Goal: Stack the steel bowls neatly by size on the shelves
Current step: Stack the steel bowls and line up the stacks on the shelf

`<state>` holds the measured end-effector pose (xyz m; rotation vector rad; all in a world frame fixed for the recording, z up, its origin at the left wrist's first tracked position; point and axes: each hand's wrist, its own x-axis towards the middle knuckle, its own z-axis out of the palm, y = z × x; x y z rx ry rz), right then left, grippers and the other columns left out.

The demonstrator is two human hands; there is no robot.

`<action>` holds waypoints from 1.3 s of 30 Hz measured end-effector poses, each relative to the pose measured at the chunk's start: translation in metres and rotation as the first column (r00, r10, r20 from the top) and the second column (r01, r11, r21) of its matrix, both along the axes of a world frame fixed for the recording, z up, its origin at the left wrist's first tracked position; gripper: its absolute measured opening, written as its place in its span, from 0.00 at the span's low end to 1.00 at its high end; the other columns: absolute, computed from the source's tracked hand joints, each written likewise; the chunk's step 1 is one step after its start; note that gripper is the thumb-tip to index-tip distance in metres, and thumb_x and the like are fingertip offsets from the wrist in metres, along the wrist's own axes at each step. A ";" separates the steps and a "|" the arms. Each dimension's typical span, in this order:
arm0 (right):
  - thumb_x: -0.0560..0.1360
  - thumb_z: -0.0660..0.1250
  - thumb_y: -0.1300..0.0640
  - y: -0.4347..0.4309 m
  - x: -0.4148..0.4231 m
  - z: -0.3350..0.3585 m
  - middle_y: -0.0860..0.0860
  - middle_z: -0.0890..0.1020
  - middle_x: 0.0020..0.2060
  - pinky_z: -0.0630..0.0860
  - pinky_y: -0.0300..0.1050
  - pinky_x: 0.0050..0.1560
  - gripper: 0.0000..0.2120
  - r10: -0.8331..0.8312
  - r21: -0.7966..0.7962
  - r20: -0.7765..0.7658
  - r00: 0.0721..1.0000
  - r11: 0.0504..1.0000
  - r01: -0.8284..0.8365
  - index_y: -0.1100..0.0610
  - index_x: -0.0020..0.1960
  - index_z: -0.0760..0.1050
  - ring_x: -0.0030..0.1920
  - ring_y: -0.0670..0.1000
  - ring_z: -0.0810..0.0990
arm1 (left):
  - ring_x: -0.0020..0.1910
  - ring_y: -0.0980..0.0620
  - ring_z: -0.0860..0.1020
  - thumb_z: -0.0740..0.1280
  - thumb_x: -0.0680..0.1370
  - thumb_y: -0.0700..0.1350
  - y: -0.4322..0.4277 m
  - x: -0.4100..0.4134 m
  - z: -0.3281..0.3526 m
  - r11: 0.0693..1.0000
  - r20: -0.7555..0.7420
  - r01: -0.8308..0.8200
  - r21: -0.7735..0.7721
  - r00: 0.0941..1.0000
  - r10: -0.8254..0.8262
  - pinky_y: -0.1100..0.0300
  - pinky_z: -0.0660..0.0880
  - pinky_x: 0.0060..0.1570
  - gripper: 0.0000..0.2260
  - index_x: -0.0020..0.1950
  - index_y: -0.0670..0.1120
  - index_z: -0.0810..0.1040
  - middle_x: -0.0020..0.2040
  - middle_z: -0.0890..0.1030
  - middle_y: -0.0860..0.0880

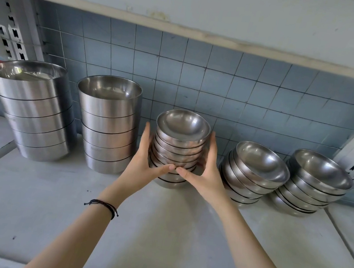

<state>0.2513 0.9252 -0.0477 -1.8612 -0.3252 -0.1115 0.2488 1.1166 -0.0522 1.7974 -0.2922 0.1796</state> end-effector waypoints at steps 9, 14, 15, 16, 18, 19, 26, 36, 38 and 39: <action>0.68 0.79 0.50 -0.004 -0.002 -0.006 0.20 0.57 0.68 0.60 0.26 0.65 0.54 0.009 -0.030 0.021 1.000 1.000 -0.009 0.28 0.74 0.41 0.68 0.23 0.58 | 0.74 0.68 0.57 0.77 0.71 0.44 0.001 0.003 -0.003 1.000 0.078 0.003 0.005 0.997 -0.004 0.65 0.58 0.72 0.47 0.71 0.71 0.46 0.72 0.57 0.71; 0.68 0.80 0.53 -0.003 -0.001 -0.006 0.15 0.59 0.61 0.63 0.18 0.56 0.56 0.002 -0.035 -0.011 1.000 0.999 -0.002 0.29 0.74 0.40 0.63 0.19 0.59 | 0.66 0.78 0.61 0.78 0.69 0.44 0.004 0.006 -0.005 0.999 0.042 -0.003 0.048 0.999 0.001 0.79 0.62 0.61 0.50 0.70 0.73 0.44 0.67 0.60 0.75; 0.68 0.80 0.53 -0.003 0.000 -0.006 0.17 0.60 0.62 0.63 0.18 0.56 0.56 0.000 -0.033 -0.010 1.000 0.999 0.000 0.29 0.74 0.40 0.62 0.19 0.60 | 0.64 0.79 0.62 0.78 0.69 0.45 0.004 0.006 -0.005 0.998 0.038 -0.012 0.056 0.999 0.009 0.80 0.62 0.59 0.50 0.70 0.74 0.43 0.66 0.61 0.75; 0.68 0.80 0.53 -0.003 0.000 -0.004 0.19 0.61 0.62 0.63 0.18 0.56 0.56 -0.001 -0.037 -0.009 1.000 0.999 0.001 0.30 0.74 0.40 0.62 0.19 0.61 | 0.63 0.79 0.63 0.78 0.69 0.46 0.005 0.007 -0.005 0.998 0.035 -0.022 0.063 0.999 0.020 0.79 0.62 0.59 0.51 0.70 0.75 0.43 0.67 0.62 0.74; 0.68 0.80 0.52 -0.004 0.002 -0.001 0.21 0.62 0.63 0.64 0.19 0.55 0.56 0.001 -0.052 -0.011 1.000 0.999 -0.002 0.30 0.75 0.41 0.61 0.19 0.62 | 0.65 0.73 0.66 0.78 0.68 0.48 0.005 0.008 -0.005 0.997 0.027 -0.040 0.070 0.999 0.038 0.73 0.64 0.62 0.51 0.70 0.75 0.42 0.67 0.64 0.71; 0.67 0.80 0.51 -0.004 0.003 0.002 0.21 0.63 0.62 0.65 0.19 0.55 0.56 0.002 -0.060 -0.012 1.000 0.998 -0.003 0.30 0.75 0.41 0.60 0.18 0.63 | 0.66 0.70 0.67 0.78 0.68 0.49 0.004 0.008 -0.005 0.997 0.023 -0.046 0.069 0.999 0.045 0.70 0.64 0.64 0.51 0.70 0.76 0.42 0.67 0.65 0.71; 0.68 0.79 0.49 -0.005 0.004 0.009 0.16 0.61 0.60 0.64 0.23 0.58 0.54 0.012 -0.099 -0.015 1.000 0.995 -0.014 0.26 0.73 0.41 0.61 0.18 0.61 | 0.63 0.76 0.66 0.76 0.70 0.52 0.000 0.004 -0.011 0.997 0.015 -0.055 0.050 0.998 0.055 0.78 0.64 0.59 0.48 0.69 0.75 0.40 0.63 0.62 0.78; 0.73 0.74 0.50 -0.001 -0.002 0.006 0.10 0.59 0.56 0.63 0.18 0.55 0.48 0.006 -0.078 -0.011 1.000 0.997 -0.007 0.32 0.76 0.41 0.60 0.17 0.60 | 0.64 0.80 0.62 0.75 0.72 0.46 -0.001 0.006 -0.013 0.999 0.054 -0.039 0.008 0.998 0.038 0.81 0.61 0.58 0.48 0.77 0.60 0.42 0.66 0.60 0.75; 0.76 0.72 0.51 0.000 -0.002 0.005 0.12 0.58 0.59 0.60 0.16 0.56 0.45 0.001 -0.050 0.001 1.000 0.999 -0.001 0.35 0.77 0.43 0.61 0.17 0.58 | 0.68 0.74 0.63 0.74 0.73 0.46 -0.002 0.006 -0.011 0.998 0.067 -0.060 -0.018 0.996 0.061 0.78 0.62 0.61 0.45 0.75 0.64 0.44 0.70 0.63 0.69; 0.76 0.71 0.51 0.000 -0.002 0.005 0.15 0.57 0.62 0.58 0.16 0.56 0.44 -0.008 -0.037 0.008 1.000 0.999 0.008 0.37 0.78 0.44 0.62 0.17 0.57 | 0.70 0.71 0.63 0.74 0.73 0.47 -0.002 0.006 -0.011 0.997 0.069 -0.072 -0.023 0.995 0.074 0.75 0.63 0.64 0.44 0.73 0.67 0.45 0.73 0.64 0.65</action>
